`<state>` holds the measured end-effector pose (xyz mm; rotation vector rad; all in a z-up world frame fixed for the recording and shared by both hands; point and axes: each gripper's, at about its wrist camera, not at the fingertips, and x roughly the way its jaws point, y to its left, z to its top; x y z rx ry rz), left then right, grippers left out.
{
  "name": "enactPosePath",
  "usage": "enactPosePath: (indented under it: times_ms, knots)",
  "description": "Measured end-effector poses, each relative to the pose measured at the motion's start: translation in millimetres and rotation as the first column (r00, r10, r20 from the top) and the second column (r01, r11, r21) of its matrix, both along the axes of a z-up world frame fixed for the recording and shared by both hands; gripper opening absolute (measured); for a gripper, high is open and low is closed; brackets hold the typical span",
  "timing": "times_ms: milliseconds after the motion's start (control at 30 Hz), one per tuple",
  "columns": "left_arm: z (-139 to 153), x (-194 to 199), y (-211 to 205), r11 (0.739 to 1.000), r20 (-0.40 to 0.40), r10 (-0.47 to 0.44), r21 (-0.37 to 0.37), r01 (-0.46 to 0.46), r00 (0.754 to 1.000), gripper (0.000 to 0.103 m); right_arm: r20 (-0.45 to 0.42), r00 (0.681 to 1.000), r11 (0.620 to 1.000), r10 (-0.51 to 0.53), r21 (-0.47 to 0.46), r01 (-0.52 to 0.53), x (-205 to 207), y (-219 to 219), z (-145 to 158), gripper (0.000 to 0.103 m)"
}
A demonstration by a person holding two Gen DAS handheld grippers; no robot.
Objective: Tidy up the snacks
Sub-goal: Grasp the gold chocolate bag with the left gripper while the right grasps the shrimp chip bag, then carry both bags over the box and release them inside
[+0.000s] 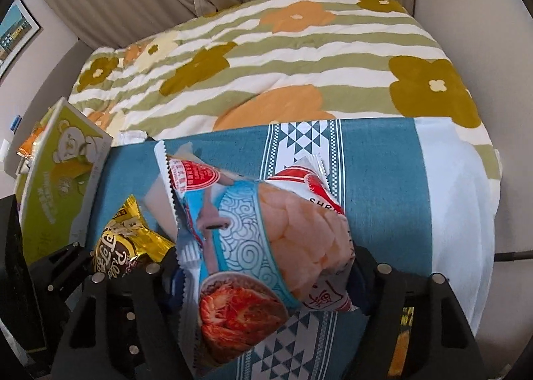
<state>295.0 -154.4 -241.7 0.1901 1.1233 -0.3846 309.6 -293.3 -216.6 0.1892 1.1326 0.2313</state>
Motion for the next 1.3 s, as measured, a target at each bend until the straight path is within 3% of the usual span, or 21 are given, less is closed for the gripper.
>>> enactPosePath:
  times_ms: [367,733,933,1300]
  knots:
    - [94.2,-47.2,23.9,0.999,0.154,0.048,-0.02,-0.046,0.987,0.05,0.174,0.985,0.999,0.02,-0.045,-0.012,-59.0,18.5,92.5,0.07]
    - [184.3,-97.7,113.6,0.98,0.261,0.2,-0.031,-0.199,0.945,0.05,0.331,0.934,0.99,0.135,-0.013,-0.139,-105.8,81.9,175.1,0.07]
    - [199.9,-93.5,183.0,0.964,0.278,0.262,-0.029,-0.265,0.924,0.05,0.379,0.904,0.977,0.197,0.004,-0.214,-108.8,143.5,193.3,0.07]
    - [194.9,-25.2,290.8,0.967,0.218,0.252,-0.013,-0.255,0.943,0.05,0.366,0.908,0.972,0.205,0.029,-0.231,-74.5,251.2,194.7,0.07]
